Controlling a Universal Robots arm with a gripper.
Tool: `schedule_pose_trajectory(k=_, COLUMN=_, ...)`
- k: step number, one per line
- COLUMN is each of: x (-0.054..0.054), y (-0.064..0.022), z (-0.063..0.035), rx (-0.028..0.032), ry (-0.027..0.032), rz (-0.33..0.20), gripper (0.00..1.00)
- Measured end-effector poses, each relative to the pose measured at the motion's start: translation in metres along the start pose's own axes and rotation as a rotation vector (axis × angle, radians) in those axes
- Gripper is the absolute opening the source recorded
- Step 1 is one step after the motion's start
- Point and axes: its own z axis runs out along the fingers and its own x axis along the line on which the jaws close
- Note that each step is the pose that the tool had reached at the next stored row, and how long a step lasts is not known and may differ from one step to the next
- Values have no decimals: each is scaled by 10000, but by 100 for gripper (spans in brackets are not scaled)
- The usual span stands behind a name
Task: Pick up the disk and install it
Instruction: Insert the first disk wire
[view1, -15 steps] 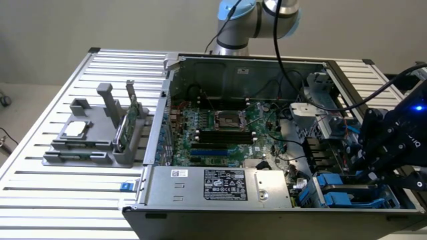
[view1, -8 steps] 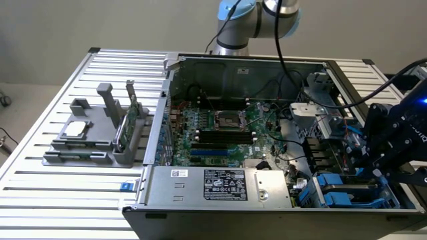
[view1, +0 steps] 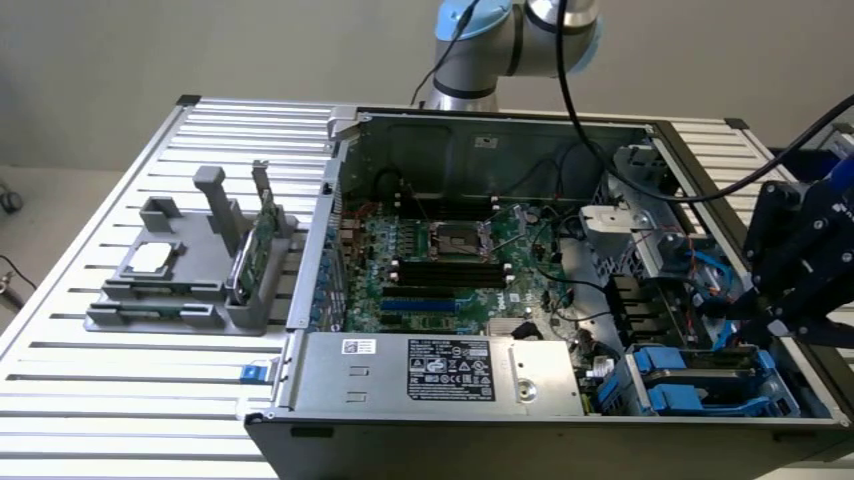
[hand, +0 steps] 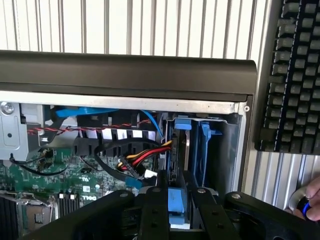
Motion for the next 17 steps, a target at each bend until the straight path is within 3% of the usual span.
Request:
schedule_pose_trajectory(k=7, x=26, y=-30, z=-177, rx=1, ry=-19, rz=3, gripper=26)
schedule_pose_trajectory(k=13, x=122, y=-145, z=-166, rx=1, ry=-29, rz=3, gripper=26)
schedule_pose_trajectory(k=17, x=183, y=-163, z=-156, rx=-2, ry=-33, rz=2, gripper=26)
